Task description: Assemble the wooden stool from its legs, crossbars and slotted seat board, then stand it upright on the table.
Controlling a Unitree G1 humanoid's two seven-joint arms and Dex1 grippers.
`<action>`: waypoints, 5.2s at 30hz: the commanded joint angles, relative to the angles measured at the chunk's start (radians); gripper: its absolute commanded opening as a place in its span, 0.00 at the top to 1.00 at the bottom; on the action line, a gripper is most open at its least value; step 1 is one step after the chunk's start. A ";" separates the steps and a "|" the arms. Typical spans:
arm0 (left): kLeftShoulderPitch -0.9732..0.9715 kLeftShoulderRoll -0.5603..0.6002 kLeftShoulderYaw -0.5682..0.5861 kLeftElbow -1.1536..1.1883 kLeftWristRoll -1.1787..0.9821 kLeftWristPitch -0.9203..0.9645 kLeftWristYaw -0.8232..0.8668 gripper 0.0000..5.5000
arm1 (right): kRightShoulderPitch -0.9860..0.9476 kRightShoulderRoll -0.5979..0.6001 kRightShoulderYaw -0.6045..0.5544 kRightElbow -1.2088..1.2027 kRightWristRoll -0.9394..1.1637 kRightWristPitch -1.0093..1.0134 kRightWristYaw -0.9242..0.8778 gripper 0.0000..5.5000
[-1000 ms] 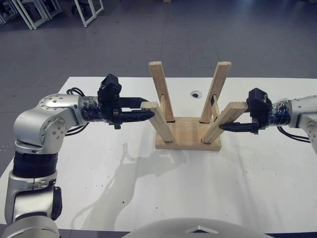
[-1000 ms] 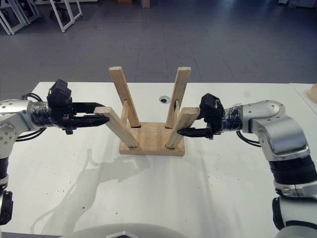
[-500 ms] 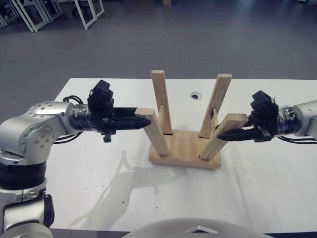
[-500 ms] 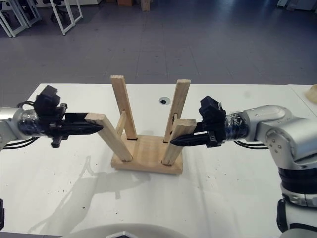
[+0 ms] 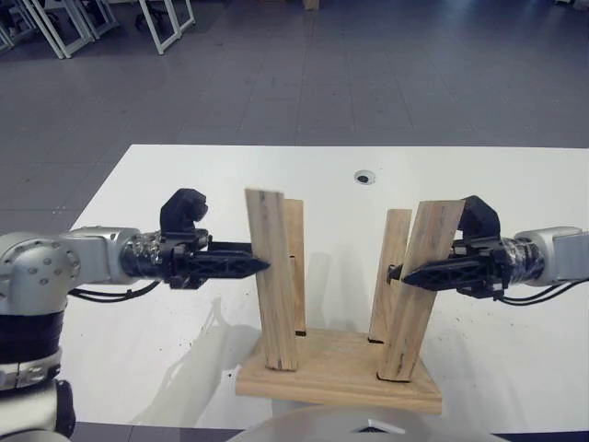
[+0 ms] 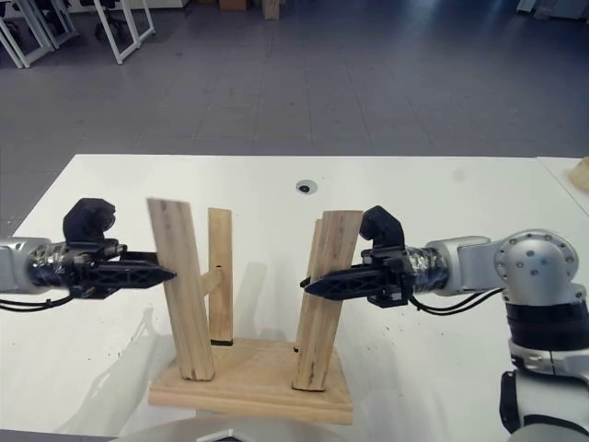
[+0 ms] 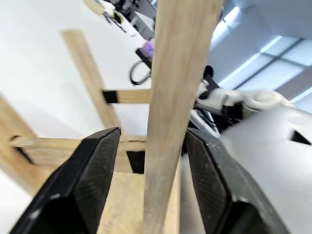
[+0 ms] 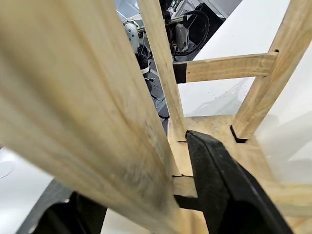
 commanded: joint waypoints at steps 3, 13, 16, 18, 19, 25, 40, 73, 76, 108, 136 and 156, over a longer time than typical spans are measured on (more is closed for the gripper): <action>-0.171 -0.074 -0.056 0.248 0.188 -0.083 -0.043 0.41 | -0.105 0.023 0.136 0.253 -0.357 -0.155 0.107 0.37; -0.075 -0.028 0.120 0.264 0.206 -0.082 -0.078 0.34 | -0.090 -0.087 -0.078 0.367 -0.525 -0.307 0.293 0.29; 0.080 -0.007 0.211 0.142 0.163 -0.055 -0.097 0.34 | 0.025 -0.116 -0.187 0.241 -0.470 -0.257 0.294 0.29; 0.220 0.013 0.245 0.020 0.157 -0.077 -0.161 0.34 | 0.156 -0.166 -0.243 0.139 -0.466 -0.270 0.341 0.29; 0.273 0.026 0.251 -0.027 0.163 -0.091 -0.190 0.34 | 0.228 -0.196 -0.254 0.085 -0.484 -0.299 0.382 0.29; 0.484 0.049 0.120 -0.193 0.500 -0.473 -0.253 0.34 | 0.643 -0.393 -0.153 -0.157 -0.878 -0.768 0.563 0.29; 0.395 -0.069 -0.039 -0.182 0.659 -0.668 -0.177 0.34 | 0.569 -0.211 0.014 -0.395 -0.900 -0.782 0.406 0.29; 0.012 0.111 0.171 -0.137 -0.184 0.069 0.014 0.66 | -0.105 -0.162 -0.052 -0.132 0.012 0.068 0.046 0.64; -0.078 0.078 0.143 0.013 -0.339 0.140 0.131 0.66 | -0.225 -0.154 0.063 0.112 0.259 0.054 -0.111 0.64; -0.661 -0.292 0.137 0.999 -0.069 0.039 0.735 0.57 | -0.668 0.254 -0.002 1.132 -0.209 -0.130 -0.509 0.60; -0.609 -0.365 0.441 1.074 0.310 -0.065 0.699 0.26 | -0.743 0.282 -0.391 1.193 -0.643 -0.195 -0.283 0.01; 0.038 -0.651 0.100 0.146 0.998 -0.973 1.011 0.26 | 0.125 0.448 -0.193 0.198 -1.290 -1.127 -0.691 0.01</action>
